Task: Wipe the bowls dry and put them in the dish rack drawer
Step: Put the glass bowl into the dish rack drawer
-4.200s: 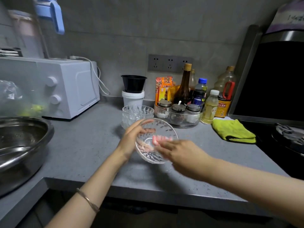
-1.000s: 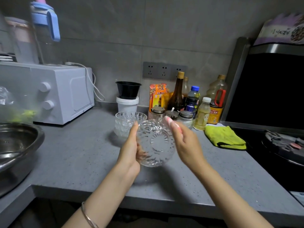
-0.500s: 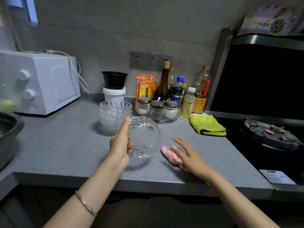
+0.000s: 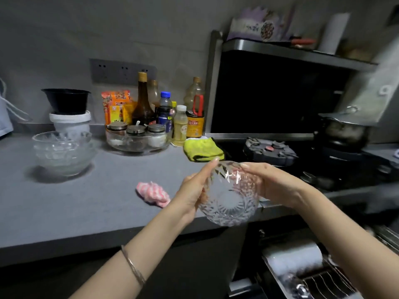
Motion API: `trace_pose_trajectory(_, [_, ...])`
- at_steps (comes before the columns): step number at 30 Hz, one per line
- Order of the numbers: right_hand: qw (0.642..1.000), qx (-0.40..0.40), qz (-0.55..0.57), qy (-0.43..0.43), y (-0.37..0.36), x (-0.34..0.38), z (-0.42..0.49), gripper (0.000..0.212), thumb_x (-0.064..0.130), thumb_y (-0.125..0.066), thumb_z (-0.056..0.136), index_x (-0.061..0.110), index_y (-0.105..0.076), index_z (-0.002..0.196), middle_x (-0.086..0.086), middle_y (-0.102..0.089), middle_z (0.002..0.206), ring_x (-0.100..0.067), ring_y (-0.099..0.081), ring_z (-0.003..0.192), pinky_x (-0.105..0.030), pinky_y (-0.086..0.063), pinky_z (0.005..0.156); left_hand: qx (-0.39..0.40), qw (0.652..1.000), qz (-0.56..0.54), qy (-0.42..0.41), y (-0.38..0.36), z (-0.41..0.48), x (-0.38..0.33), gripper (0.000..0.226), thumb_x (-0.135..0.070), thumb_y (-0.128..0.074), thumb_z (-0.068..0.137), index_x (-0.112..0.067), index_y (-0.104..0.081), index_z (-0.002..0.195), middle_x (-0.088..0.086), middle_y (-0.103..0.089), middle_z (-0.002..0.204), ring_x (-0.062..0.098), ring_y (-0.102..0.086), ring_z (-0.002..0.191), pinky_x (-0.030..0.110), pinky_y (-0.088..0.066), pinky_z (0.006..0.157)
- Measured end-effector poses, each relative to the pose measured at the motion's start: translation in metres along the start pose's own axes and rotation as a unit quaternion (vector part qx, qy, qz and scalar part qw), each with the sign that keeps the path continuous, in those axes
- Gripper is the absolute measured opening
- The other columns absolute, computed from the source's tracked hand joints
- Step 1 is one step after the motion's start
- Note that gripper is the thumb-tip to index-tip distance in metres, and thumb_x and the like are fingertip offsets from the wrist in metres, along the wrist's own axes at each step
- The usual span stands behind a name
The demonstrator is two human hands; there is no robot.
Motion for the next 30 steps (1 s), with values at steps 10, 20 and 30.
trace_pose_trajectory(10, [0.988,-0.097,0.095,-0.073,0.139,-0.095,-0.141,0.052,0.039,-0.091,0.05,0.016,-0.076,0.094,-0.003,-0.071,0.075,-0.009,-0.067,0.063,-0.017,-0.052,0.053,0.205,0.975,0.081,0.001,-0.202,0.009,0.089,0.051,-0.054,-0.058,0.083,-0.009,-0.072,0.104,0.006,-0.075,0.095,0.012,-0.071,0.086,0.014,-0.051,0.067])
trace_pose_trajectory(20, [0.92,-0.302,0.176,-0.179,0.266,-0.228,-0.195,0.018,0.01,-0.058,0.084,0.006,-0.069,0.097,-0.002,-0.072,0.078,-0.006,-0.066,0.057,-0.016,-0.052,0.048,0.199,0.907,0.36,-0.087,-0.242,0.053,0.249,0.049,-0.042,-0.041,0.098,-0.025,-0.034,0.144,-0.008,-0.036,0.148,0.008,-0.032,0.135,0.016,-0.021,0.108])
trace_pose_trajectory(30, [0.869,-0.25,0.108,-0.412,0.288,-0.379,-0.16,0.048,0.028,-0.065,0.079,0.001,-0.058,0.118,-0.018,-0.062,0.12,-0.031,-0.056,0.108,-0.046,-0.043,0.1,0.184,0.773,0.585,-0.16,-0.24,0.094,0.373,0.084,-0.075,0.004,0.079,-0.033,-0.004,0.151,-0.021,0.013,0.15,0.003,0.023,0.138,0.028,0.026,0.108])
Point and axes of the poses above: each hand's wrist, its own z-axis towards the middle knuckle, its own y-axis out of the back of the hand, x = y × z, the point moved 10 cm from there along z, towards the middle knuckle
